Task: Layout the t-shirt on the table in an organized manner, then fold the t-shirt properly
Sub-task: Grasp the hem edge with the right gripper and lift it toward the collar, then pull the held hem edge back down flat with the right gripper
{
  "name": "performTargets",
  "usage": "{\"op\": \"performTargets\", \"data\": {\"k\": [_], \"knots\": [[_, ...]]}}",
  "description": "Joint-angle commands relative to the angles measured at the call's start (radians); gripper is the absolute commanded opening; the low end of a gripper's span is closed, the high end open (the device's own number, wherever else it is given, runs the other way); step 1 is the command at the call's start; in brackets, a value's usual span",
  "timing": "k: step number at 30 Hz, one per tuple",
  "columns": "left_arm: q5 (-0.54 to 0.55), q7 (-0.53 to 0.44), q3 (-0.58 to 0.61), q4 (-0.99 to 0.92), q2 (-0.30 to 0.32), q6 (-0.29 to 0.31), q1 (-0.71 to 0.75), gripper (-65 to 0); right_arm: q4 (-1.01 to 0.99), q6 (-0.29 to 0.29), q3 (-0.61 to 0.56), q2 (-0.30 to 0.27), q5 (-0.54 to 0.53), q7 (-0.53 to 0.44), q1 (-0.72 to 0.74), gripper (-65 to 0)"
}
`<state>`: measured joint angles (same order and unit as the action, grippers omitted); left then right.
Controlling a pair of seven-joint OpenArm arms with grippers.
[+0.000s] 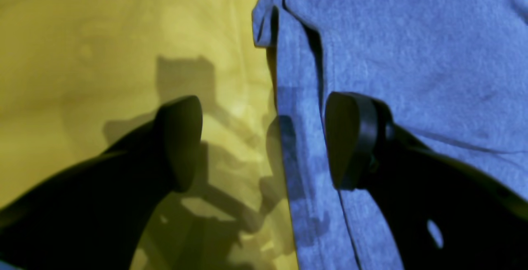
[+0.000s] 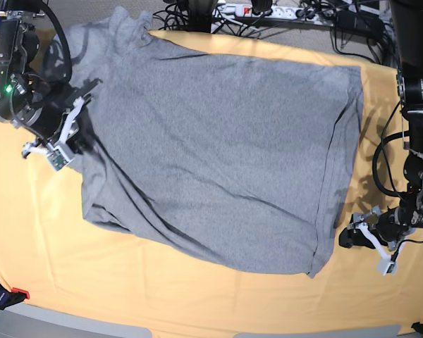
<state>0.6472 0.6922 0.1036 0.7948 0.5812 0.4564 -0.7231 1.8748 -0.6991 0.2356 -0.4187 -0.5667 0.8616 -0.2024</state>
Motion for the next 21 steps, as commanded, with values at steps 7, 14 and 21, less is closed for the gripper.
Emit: {"op": "performTargets", "data": {"k": [7,14,21], "knots": [[0.02,-0.025,-0.009,0.014,0.015,0.003,-0.037,-18.0,0.019,0.001,-0.035,-0.017,-0.041,0.078,0.015,-65.0],[0.02,-0.026,-0.009,0.014,0.015,0.004,-0.037,-18.0,0.045,0.001,-0.031,-0.039,-0.013,0.075,0.068,-25.7],[0.016,-0.002,-0.008,0.014,0.015,0.004,-0.036,-18.0,0.125,0.004,-0.031,-0.061,-0.069,0.056,0.172,-24.9]]}}
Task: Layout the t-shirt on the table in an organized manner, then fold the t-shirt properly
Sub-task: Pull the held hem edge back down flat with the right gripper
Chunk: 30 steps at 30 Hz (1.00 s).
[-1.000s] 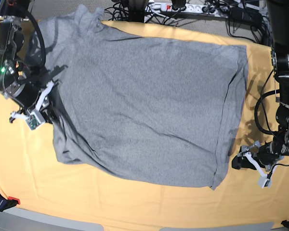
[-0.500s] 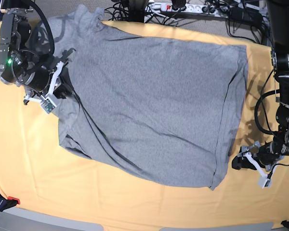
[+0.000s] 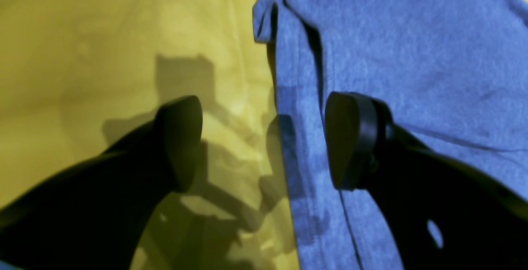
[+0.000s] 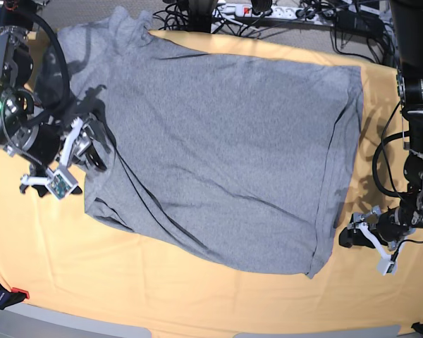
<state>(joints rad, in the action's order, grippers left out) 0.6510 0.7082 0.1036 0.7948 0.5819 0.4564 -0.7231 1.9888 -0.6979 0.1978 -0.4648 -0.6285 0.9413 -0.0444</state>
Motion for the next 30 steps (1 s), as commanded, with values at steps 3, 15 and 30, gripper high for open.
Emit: {"op": "performTargets", "data": {"k": [3,15,30], "knots": [[0.013,-0.013,-0.009,0.014,0.016,0.003,-0.036,-18.0,-0.046,0.081,0.005,-0.012,-0.004,-0.119,0.051,-25.0],[0.013,-0.014,-0.009,0.014,0.017,0.003,-0.034,-18.0,-0.729,0.079,0.005,0.037,-0.154,-0.092,0.398,-25.2],[0.013,-0.027,-0.009,0.014,0.016,0.004,-0.034,-18.0,-1.054,0.0,0.006,0.068,-0.274,-0.048,0.576,-65.0]]}}
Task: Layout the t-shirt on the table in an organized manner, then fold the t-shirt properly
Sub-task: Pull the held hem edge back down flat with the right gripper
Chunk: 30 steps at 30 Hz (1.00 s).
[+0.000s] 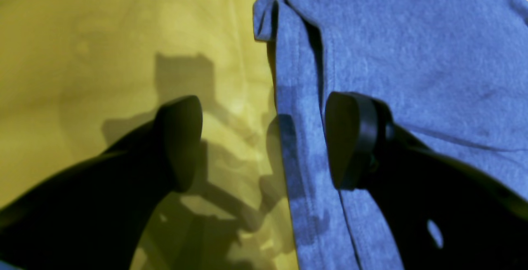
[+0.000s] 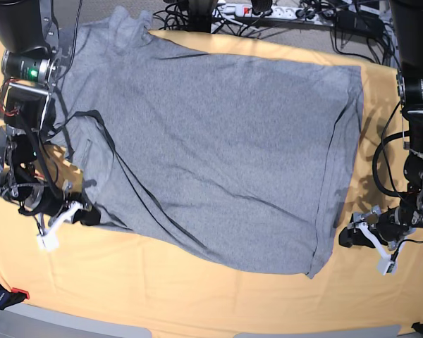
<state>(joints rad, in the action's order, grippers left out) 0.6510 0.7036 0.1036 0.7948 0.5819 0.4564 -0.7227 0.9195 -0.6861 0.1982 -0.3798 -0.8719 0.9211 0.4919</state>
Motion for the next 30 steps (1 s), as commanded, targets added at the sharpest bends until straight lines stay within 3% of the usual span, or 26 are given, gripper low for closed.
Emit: {"op": "performTargets", "data": {"k": [1,9,17,22,26,30], "knots": [[0.013,-0.022,-0.009,0.014,0.017,0.003,-0.034,-18.0,0.015,-0.012,0.005,-0.017,-0.031,-0.035,0.053,-65.0],[0.013,-0.022,-0.009,0.014,0.016,0.003,-0.034,-18.0,0.015,-0.012,0.005,-0.017,0.028,-0.117,0.157,-65.0],[0.013,-0.022,-0.009,0.014,0.016,0.003,-0.034,-18.0,0.015,-0.012,0.005,-0.016,0.08,-0.118,0.241,-65.0],[0.013,-0.022,-0.009,0.014,0.016,0.003,-0.034,-18.0,0.015,-0.012,0.005,-0.013,0.201,-0.116,0.248,-65.0],[0.014,-0.022,-0.009,0.014,0.016,0.003,-0.034,-18.0,0.015,0.058,0.004,-0.013,0.268,-0.084,0.248,-65.0],[0.014,-0.022,-0.009,0.014,0.016,0.003,-0.034,-18.0,0.015,0.032,-0.034,-0.013,0.268,-0.06,0.248,-65.0]]}}
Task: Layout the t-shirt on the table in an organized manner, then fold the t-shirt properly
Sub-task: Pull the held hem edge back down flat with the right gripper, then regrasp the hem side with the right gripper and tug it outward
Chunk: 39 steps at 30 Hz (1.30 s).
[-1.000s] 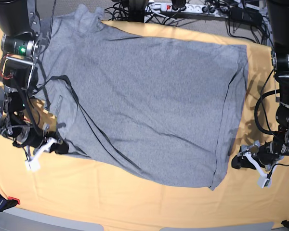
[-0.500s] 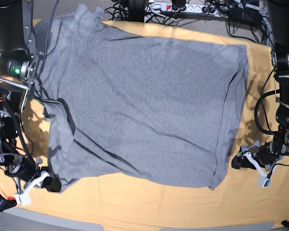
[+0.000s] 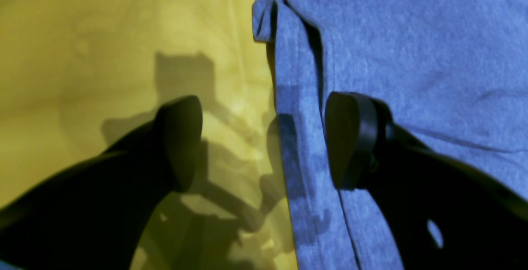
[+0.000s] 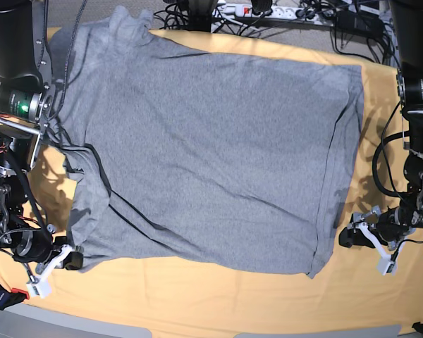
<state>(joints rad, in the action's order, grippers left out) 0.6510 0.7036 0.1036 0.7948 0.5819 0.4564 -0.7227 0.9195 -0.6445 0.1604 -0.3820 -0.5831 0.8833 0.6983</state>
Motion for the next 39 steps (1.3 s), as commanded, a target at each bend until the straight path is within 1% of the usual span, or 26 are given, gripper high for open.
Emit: {"op": "performTargets", "data": {"k": [1,3,4,8,10,12,14,15,16,19,20,21,24,26,27,30,32,33,34,37,39], "knots": [[0.014,-0.022,-0.009,0.014,0.016,0.003,-0.034,-18.0,0.015,-0.011,-0.02,-0.011,-0.021,-0.023,0.041,-65.0],[0.013,-0.021,-0.009,0.014,0.016,0.003,-0.034,-18.0,0.015,-0.011,-0.079,-0.011,-0.005,-0.043,0.042,-65.0],[0.013,-0.021,-0.009,0.014,0.016,0.003,-0.034,-18.0,0.015,-0.011,-0.111,-0.011,0.022,-0.074,0.042,-65.0],[0.014,-0.021,-0.009,0.014,0.016,0.003,-0.034,-18.0,0.015,-0.009,-0.249,-0.011,0.218,-0.27,0.047,-65.0],[0.013,-0.021,-0.009,0.014,0.016,0.003,-0.034,-18.0,0.015,-0.009,-0.309,-0.011,0.291,-0.336,0.051,-65.0],[0.013,-0.021,-0.009,0.015,0.016,0.003,-0.034,-18.0,0.015,0.002,-0.36,-0.011,0.34,-0.365,0.058,-65.0],[0.014,-0.021,-0.009,0.015,0.016,0.004,-0.034,-18.0,0.015,0.036,-0.401,-0.011,0.382,-0.373,0.064,-65.0],[0.014,-0.021,-0.008,0.014,0.016,0.003,-0.034,-18.0,0.015,0.064,-0.415,-0.011,0.406,-0.379,0.067,-65.0],[0.013,-0.021,-0.009,0.014,0.016,0.003,-0.034,-18.0,0.015,0.113,-0.426,-0.011,0.426,-0.39,0.068,-65.0],[0.013,-0.021,-0.009,0.014,0.016,0.003,-0.034,-18.0,0.015,0.333,-0.432,-0.011,0.457,-0.461,0.075,-65.0],[0.013,-0.021,-0.009,0.015,0.016,0.003,-0.034,-18.0,0.015,0.383,-0.432,-0.011,0.461,-0.481,0.081,-64.2],[0.013,-0.021,-0.009,0.014,0.016,0.003,-0.034,-18.0,0.015,0.418,-0.432,-0.011,0.462,-0.491,0.093,-58.7],[0.014,-0.021,-0.009,0.014,0.016,0.003,-0.034,-18.0,0.015,0.488,-0.432,-0.011,0.461,-0.491,0.132,-40.5],[0.015,-0.022,-0.008,0.014,0.016,0.003,-0.034,-18.0,0.015,0.547,-0.431,-0.011,0.461,-0.49,0.158,-32.4],[0.018,-0.022,-0.009,0.014,0.016,0.003,-0.034,-18.0,0.015,0.575,-0.431,-0.011,0.462,-0.488,0.173,-29.9],[0.016,-0.021,-0.009,0.014,0.016,0.003,-0.034,-18.0,0.015,0.628,-0.428,-0.012,0.461,-0.435,0.218,-29.2],[0.016,-0.021,-0.009,0.014,0.016,0.003,-0.034,-18.0,0.015,0.66,-0.427,-0.013,0.459,-0.323,0.254,-29.2],[0.016,-0.021,-0.009,0.014,0.016,0.003,-0.034,-18.0,0.015,0.636,-0.427,-0.014,0.444,-0.262,0.272,-29.2],[0.016,-0.021,-0.009,0.014,0.016,0.003,-0.034,-18.0,0.015,0.583,-0.427,-0.018,0.415,-0.209,0.286,-29.2],[0.018,-0.022,-0.009,0.014,0.016,0.003,-0.034,-18.0,0.015,0.394,-0.427,-0.031,0.246,-0.074,0.307,-29.2],[0.021,-0.022,-0.009,0.014,0.016,0.003,-0.034,-18.0,0.015,0.28,-0.427,-0.04,0.119,0.013,0.305,-29.2]]}}
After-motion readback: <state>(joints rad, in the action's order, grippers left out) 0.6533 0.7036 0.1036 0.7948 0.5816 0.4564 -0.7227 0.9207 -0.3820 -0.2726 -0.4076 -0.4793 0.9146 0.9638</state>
